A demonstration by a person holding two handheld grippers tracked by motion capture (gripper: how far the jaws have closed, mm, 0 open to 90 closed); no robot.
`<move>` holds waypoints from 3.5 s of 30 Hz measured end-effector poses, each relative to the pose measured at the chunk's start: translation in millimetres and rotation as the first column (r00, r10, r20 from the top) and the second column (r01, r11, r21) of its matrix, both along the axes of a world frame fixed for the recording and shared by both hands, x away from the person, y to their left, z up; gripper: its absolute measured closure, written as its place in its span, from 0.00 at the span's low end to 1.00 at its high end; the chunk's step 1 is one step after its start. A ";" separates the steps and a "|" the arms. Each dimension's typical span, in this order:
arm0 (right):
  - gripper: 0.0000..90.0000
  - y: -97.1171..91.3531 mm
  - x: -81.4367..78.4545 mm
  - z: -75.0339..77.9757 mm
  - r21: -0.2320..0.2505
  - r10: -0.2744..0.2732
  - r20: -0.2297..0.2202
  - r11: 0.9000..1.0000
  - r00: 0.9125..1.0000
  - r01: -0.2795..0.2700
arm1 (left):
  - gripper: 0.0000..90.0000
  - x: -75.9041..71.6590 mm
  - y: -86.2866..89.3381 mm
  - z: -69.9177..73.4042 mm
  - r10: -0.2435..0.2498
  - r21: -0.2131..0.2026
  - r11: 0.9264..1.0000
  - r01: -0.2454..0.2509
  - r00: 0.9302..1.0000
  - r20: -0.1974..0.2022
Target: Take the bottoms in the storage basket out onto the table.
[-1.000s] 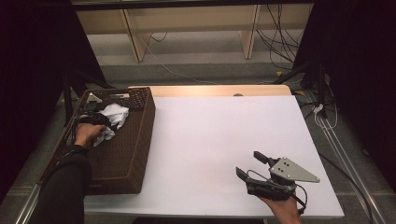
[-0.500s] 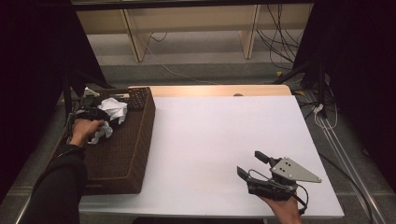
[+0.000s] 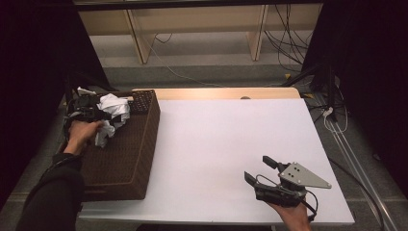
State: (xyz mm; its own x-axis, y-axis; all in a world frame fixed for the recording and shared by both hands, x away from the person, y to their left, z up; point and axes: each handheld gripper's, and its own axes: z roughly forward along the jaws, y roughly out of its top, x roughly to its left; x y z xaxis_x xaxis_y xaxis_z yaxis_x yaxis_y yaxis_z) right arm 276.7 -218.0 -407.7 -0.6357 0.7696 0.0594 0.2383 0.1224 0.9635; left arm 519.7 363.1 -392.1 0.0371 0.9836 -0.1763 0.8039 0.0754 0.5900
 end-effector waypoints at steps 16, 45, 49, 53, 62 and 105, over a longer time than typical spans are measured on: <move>0.25 0.3 -0.7 0.7 -0.003 -0.003 0.006 1.000 1.000 0.003 | 0.85 -20.7 -10.9 27.1 -0.034 -0.079 0.996 0.043 0.992 0.121; 0.25 3.4 -2.9 0.2 -0.022 0.005 0.010 1.000 1.000 -0.005 | 0.85 -80.0 -21.7 63.9 -0.059 -0.222 0.964 0.146 0.933 0.356; 0.25 2.8 -3.8 0.6 -0.024 0.003 0.010 1.000 1.000 -0.002 | 0.85 -84.7 -18.8 68.1 -0.055 -0.230 0.962 0.150 0.927 0.372; 0.25 2.7 -4.0 0.6 -0.028 0.003 0.011 1.000 1.000 -0.002 | 0.85 -87.7 -17.8 68.8 -0.055 -0.237 0.959 0.155 0.924 0.380; 0.25 3.4 -4.4 0.4 -0.034 0.004 0.008 0.999 1.000 -0.003 | 0.85 -95.4 -32.5 78.5 -0.090 -0.234 0.951 0.201 0.905 0.415; 0.25 3.8 -3.1 -1.3 -0.042 0.006 0.015 0.999 1.000 -0.005 | 0.84 -138.9 -149.9 124.8 -0.438 -0.118 0.815 0.567 0.737 0.515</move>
State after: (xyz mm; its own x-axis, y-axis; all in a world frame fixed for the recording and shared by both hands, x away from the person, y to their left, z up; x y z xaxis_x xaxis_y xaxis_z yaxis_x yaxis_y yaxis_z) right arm 273.6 -214.2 -408.9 -0.6403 0.7679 0.0170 0.2225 0.1643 0.9610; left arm 380.9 213.1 -267.4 0.6501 0.7188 -0.2466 0.4181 -0.0674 0.9059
